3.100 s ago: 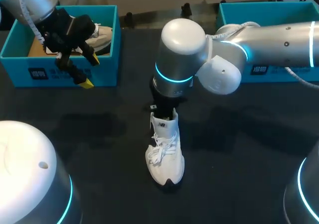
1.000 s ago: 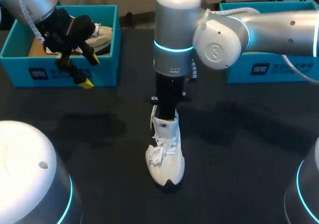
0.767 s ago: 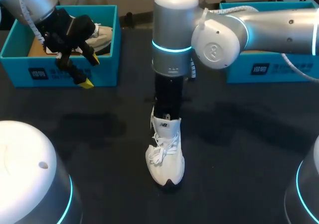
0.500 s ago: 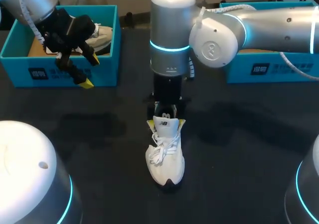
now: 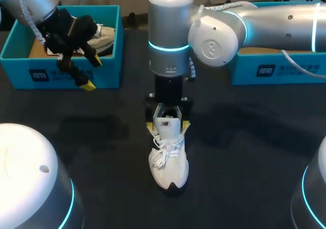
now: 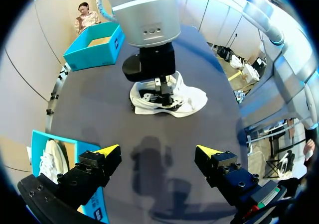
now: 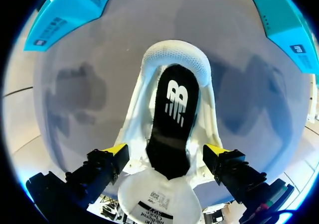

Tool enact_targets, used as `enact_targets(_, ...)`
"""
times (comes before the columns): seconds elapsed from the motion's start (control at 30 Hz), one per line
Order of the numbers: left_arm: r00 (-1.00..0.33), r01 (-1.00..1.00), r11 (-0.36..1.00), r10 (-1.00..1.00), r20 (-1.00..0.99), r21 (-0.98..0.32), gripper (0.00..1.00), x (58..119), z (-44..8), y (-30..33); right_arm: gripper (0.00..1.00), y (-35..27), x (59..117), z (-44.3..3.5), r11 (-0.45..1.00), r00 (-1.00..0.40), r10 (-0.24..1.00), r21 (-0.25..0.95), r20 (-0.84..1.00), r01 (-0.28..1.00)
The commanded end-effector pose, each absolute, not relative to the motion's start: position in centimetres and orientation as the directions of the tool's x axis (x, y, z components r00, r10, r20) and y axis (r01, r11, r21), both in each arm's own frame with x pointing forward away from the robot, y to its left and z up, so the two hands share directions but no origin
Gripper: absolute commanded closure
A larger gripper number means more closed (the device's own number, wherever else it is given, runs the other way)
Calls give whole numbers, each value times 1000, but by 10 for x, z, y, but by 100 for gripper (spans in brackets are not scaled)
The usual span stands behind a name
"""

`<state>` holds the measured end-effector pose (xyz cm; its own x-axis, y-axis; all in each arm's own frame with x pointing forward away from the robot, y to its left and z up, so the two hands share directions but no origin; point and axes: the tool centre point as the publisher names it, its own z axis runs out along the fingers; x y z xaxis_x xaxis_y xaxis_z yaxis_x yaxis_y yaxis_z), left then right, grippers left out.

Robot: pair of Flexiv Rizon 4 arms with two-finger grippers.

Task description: Take the shoe out of the shoebox, open the shoe tongue, remove and reinsert the insole, then place the shoe into the shoebox

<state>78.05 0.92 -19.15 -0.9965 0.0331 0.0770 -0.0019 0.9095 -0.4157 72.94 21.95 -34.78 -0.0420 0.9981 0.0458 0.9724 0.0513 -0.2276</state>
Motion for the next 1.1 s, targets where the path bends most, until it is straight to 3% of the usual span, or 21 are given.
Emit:
enact_targets(0.03,-997,-2,911,33,76,-413,0,780,-191,9,0,220,725,-338,30,-24,999,-218,29,976)
enact_targets(0.6,-997,-2,911,33,76,-413,0,780,-191,9,0,214,715,-281,-52,47,993,-54,-105,997)
enact_targets(1.1,-997,-2,911,33,76,-413,0,780,-191,9,0,239,678,-261,-103,97,993,-87,-73,991)
